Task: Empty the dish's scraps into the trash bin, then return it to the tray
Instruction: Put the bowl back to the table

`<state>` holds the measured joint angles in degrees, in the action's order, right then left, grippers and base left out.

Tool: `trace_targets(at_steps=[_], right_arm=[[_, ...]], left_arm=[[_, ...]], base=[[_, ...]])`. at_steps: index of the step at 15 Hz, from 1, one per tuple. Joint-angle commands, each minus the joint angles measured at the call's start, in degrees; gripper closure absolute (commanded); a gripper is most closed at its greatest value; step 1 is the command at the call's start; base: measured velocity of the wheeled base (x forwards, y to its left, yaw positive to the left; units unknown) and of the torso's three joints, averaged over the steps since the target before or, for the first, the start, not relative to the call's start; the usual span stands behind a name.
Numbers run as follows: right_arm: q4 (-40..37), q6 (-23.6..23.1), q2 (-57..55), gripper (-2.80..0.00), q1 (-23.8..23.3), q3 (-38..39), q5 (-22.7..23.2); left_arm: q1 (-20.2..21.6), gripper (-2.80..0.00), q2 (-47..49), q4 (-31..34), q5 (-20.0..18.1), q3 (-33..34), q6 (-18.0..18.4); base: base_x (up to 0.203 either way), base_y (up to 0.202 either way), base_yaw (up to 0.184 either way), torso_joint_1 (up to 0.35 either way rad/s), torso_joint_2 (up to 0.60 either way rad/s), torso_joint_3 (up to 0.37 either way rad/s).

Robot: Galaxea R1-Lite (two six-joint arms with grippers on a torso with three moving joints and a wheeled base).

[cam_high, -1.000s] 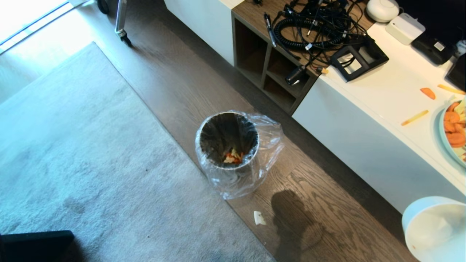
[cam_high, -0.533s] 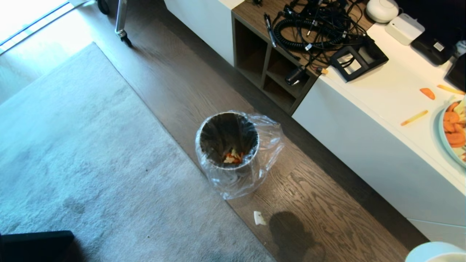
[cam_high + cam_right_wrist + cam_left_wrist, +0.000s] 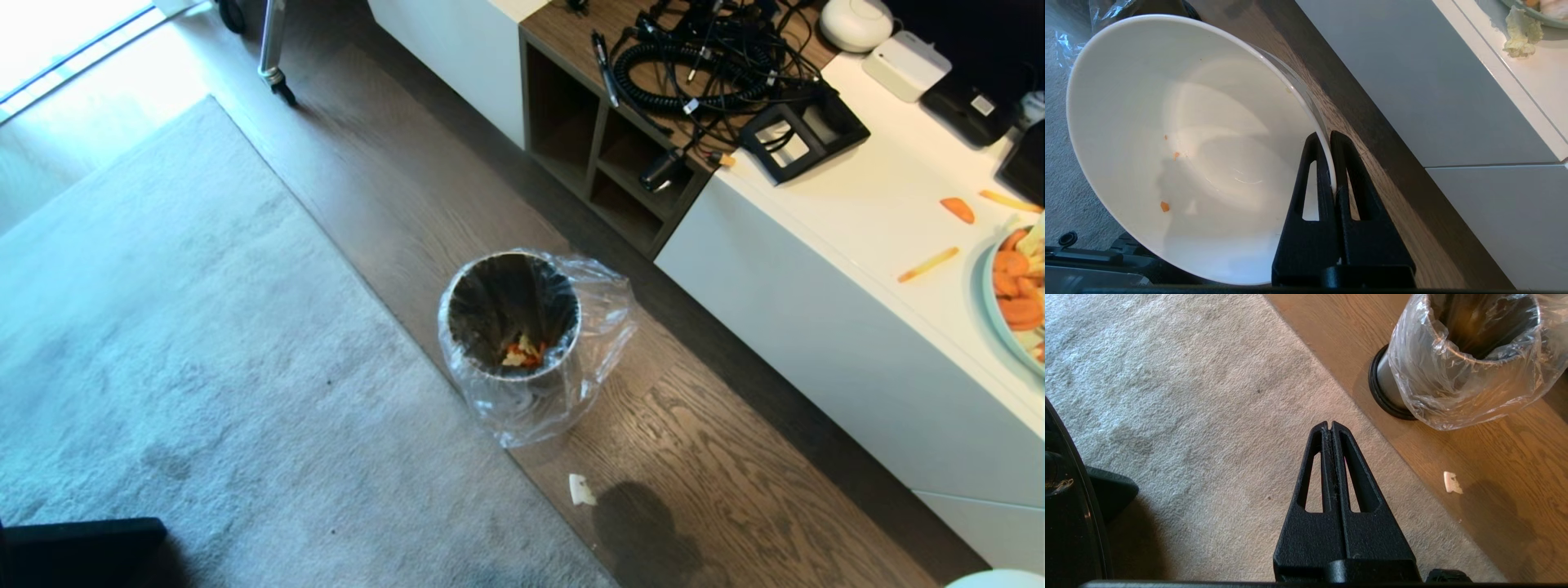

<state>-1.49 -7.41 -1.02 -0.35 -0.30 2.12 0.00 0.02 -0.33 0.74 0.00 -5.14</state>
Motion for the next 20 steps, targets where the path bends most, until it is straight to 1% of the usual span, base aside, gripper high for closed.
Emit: trace_targets(at_steps=[1, 4, 16, 20], right_arm=[[0.1, -0.1, 1.0, 0.0, 0.0, 0.0, 0.0], [0.1, 1.0, 1.0, 0.0, 0.0, 0.0, -0.1], [0.1, 1.0, 1.0, 0.0, 0.0, 0.0, -0.1], [0.1, 1.0, 1.0, 0.0, 0.0, 0.0, -0.1]], left_arm=[[0.0, 0.0, 0.0, 0.0, 0.0, 0.0, 0.0], [0.0, 0.0, 0.0, 0.0, 0.0, 0.0, 0.0], [0.0, 0.0, 0.0, 0.0, 0.0, 0.0, -0.1], [0.0, 0.0, 0.0, 0.0, 0.0, 0.0, -0.1]], base=[[0.0, 0.0, 0.0, 0.0, 0.0, 0.0], [0.0, 0.0, 0.0, 0.0, 0.0, 0.0], [0.0, 0.0, 0.0, 0.0, 0.0, 0.0], [0.0, 0.0, 0.0, 0.003, 0.0, 0.145]])
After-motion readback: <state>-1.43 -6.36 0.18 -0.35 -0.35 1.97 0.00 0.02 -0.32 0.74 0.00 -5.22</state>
